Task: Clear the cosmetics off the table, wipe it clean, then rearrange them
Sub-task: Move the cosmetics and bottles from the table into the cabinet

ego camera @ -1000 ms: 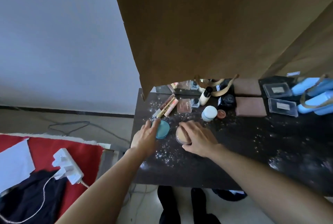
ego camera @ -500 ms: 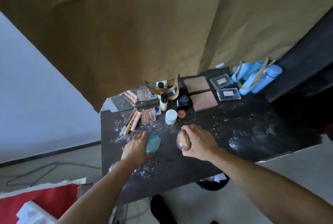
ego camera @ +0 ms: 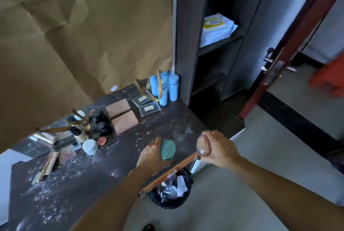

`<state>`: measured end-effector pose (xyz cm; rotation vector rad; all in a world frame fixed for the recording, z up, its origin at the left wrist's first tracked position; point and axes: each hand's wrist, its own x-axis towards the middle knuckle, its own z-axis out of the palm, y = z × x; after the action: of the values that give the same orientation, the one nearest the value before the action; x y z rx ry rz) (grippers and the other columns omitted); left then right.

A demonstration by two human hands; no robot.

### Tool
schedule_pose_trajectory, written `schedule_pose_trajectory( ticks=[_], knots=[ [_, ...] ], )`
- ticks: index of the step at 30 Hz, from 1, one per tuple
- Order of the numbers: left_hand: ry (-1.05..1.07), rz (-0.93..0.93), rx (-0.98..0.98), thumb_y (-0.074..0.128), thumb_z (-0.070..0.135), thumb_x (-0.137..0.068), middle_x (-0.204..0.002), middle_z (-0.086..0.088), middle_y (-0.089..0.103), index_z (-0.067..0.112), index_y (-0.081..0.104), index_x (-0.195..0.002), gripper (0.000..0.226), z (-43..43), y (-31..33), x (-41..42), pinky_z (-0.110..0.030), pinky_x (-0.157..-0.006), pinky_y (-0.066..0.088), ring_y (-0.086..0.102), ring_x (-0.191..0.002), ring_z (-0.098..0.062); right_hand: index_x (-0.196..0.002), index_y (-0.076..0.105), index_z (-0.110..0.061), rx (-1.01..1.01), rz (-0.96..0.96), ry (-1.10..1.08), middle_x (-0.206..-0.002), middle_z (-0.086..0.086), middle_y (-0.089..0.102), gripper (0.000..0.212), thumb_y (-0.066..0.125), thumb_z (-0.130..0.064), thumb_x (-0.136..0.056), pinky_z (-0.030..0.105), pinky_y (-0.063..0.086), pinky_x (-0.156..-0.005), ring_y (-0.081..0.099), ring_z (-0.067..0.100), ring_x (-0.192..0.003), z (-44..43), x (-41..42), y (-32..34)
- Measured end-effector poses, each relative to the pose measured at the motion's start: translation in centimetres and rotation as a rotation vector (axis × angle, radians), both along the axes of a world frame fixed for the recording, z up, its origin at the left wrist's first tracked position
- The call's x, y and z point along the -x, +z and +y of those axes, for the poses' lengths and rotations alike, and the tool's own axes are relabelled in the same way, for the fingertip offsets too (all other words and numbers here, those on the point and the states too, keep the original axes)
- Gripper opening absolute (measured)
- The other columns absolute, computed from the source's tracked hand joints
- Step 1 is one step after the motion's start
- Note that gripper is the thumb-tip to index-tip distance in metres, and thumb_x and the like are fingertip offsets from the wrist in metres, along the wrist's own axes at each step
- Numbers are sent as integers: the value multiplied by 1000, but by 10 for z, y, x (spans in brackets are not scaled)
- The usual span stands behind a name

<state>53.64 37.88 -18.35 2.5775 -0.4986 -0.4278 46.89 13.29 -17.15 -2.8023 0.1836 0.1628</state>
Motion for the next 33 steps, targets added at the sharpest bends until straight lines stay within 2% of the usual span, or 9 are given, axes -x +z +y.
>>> schedule_pose_trajectory(
  ticks=[4,11,19,23,27,30,33],
  knots=[
    [-43,-32,18,77,46,-62,-108,-4,60,17,44,-113,67,-73,10,-4,-35,-74,49,60,-93,-26,-129,42,-27,44,-8,-57,-116,-2,51,78,72,-47,-60,29,47,-77,53,20,-108,-68,4,12],
    [-66,-112,39,77,42,-62,-109,0,56,19,44,-111,63,-167,22,-59,-34,-74,48,59,-96,-23,-133,37,-29,89,13,-88,-118,-1,49,79,69,-46,-63,30,47,-77,52,20,-107,-154,-44,13],
    [13,-120,-4,75,32,-71,-122,-5,50,14,38,-126,69,-258,24,-155,-38,-90,47,51,-113,-25,-135,35,-28,111,-5,-58,-122,2,47,80,73,-45,-66,32,49,-78,47,22,-112,-233,-153,17],
    [110,-103,-49,70,22,-78,-128,-12,44,6,34,-131,67,-287,26,-190,-38,-96,42,45,-119,-30,-136,36,-25,73,-12,-13,-123,5,47,80,72,-40,-66,39,51,-83,47,26,-113,-249,-204,17],
    [271,-82,-77,69,16,-81,-135,-16,38,2,32,-134,66,-311,26,-223,-40,-98,41,47,-121,-36,-138,33,-24,50,-22,105,-126,6,46,81,73,-37,-68,38,49,-87,47,27,-114,-255,-254,8],
    [419,-2,-79,67,17,-84,-136,-17,39,1,29,-138,68,-322,19,-243,-41,-96,43,51,-119,-36,-139,32,-24,19,-3,184,-128,8,44,81,74,-35,-69,38,48,-89,46,29,-115,-256,-292,-5],
    [569,80,-37,61,15,-88,-137,-18,44,1,29,-141,63,-328,6,-258,-39,-102,38,48,-124,-34,-139,31,-25,-3,42,245,-128,10,43,82,73,-37,-69,43,49,-89,47,32,-115,-252,-325,-22]
  ],
)
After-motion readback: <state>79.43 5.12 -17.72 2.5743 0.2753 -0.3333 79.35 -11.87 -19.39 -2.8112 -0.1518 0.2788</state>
